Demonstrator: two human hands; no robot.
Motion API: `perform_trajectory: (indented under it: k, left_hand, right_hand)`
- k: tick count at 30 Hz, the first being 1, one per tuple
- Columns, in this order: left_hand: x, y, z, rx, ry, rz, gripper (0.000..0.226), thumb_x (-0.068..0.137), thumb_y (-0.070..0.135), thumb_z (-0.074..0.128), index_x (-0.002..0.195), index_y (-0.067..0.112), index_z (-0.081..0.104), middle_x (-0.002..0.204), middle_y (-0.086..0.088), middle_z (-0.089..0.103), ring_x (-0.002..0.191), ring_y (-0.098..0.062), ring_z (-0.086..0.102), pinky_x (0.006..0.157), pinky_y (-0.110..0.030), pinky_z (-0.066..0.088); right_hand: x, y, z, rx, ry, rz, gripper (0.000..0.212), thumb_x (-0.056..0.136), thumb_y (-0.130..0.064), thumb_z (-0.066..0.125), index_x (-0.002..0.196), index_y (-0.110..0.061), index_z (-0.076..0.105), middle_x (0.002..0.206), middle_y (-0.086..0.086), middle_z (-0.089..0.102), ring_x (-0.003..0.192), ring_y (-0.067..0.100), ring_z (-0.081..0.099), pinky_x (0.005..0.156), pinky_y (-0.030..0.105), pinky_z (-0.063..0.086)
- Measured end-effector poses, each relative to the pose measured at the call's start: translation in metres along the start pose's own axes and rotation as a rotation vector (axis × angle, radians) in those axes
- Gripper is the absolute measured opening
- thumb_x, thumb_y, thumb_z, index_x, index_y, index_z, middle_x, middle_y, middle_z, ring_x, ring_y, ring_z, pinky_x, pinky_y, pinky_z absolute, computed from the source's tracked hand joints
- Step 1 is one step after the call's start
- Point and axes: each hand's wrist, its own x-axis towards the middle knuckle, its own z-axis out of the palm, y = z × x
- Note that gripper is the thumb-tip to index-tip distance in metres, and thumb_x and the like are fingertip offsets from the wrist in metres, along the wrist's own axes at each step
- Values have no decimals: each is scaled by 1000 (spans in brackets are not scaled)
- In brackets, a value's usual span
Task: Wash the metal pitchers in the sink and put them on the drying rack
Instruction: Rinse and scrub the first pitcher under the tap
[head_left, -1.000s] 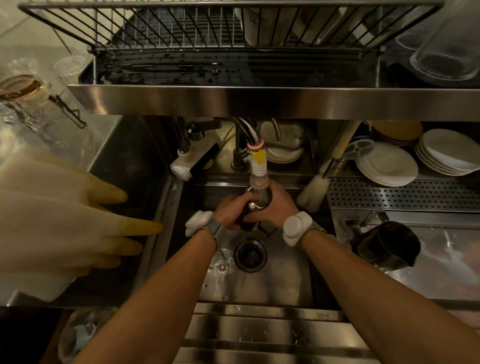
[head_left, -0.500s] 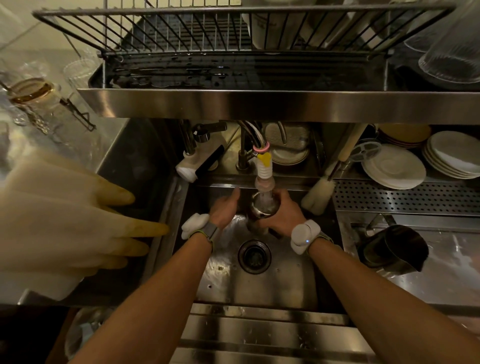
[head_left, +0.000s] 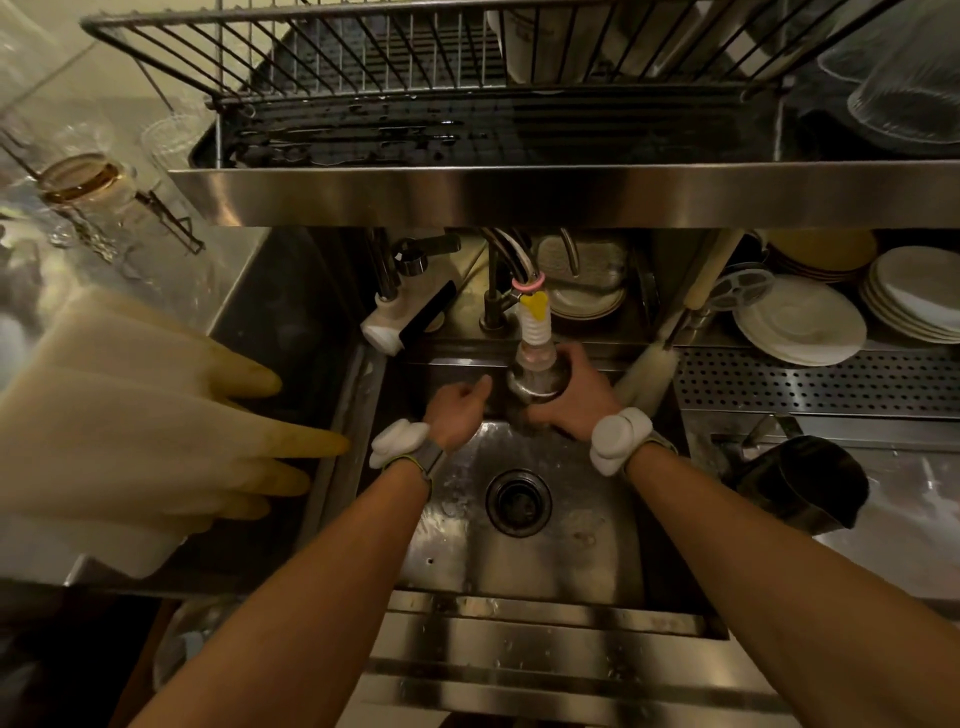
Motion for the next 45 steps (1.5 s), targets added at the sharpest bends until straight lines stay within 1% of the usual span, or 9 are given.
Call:
perform_trajectory:
  k: [12,16,20,25,30,32,34,38,45]
  left_hand:
    - [-2,-2,0,-34,20,-29,51,96,44,42,103,0,67,115,-23,65,110,-35,59,92,-36,43]
    - [-3,-5,1,-57,29,-30,52,95,45,44,105,-1,65,117,-27,63,111,-39,58,94,-39,44]
    - [-3,-1,-1,-39,16,-17,50,96,43,41,102,1,66,113,-25,64,109,-36,59,91,-36,44]
    - [0,0,1,-42,22,-15,50,95,45,44,106,1,66,114,-24,65,109,-36,59,92,-38,45]
    - [-4,3,0,-236,-103,8,44,88,42,58,116,8,62,118,-10,66,107,-22,62,95,-34,48]
    - [-8,4,0,-204,-233,11,56,85,48,59,128,12,55,121,-2,61,107,-16,58,85,-27,48]
    - [-11,5,3,-135,-315,21,66,81,47,65,135,14,48,128,-2,58,113,-16,56,93,-31,48]
    - [-9,10,12,-116,-270,45,58,76,28,76,127,10,55,122,-9,64,103,-20,64,89,-31,52]
    - [-9,19,15,-247,-311,-77,34,86,10,60,119,15,57,114,-10,64,92,-17,61,71,-26,47]
  right_hand:
    - [-4,8,8,34,-97,11,89,44,-33,87,120,-26,42,106,-8,59,98,14,60,73,16,43]
    - [-1,18,-11,-3,14,44,93,51,-25,89,129,-19,39,108,-5,55,100,15,56,82,23,44]
    - [-2,5,3,6,-70,29,89,43,-37,86,119,-27,40,97,-18,55,90,9,55,68,12,39]
    - [0,14,-6,-24,-3,79,92,49,-34,88,129,-20,44,111,-4,60,101,15,58,86,26,47]
    - [2,6,4,132,-131,105,55,62,-44,81,110,-30,58,98,-11,63,92,9,62,69,13,43]
    - [2,8,3,178,-166,167,48,70,-54,72,109,-28,60,102,-7,65,92,11,63,75,19,46]
    - [4,9,-1,216,-172,246,57,74,-60,64,113,-19,62,108,2,67,95,18,64,87,31,50]
    - [5,8,0,322,-138,311,46,81,-52,60,109,-15,63,115,12,66,102,26,64,98,42,47]
    - [-2,17,-7,299,-154,232,17,71,-30,79,80,-31,65,82,-11,74,73,1,68,66,15,51]
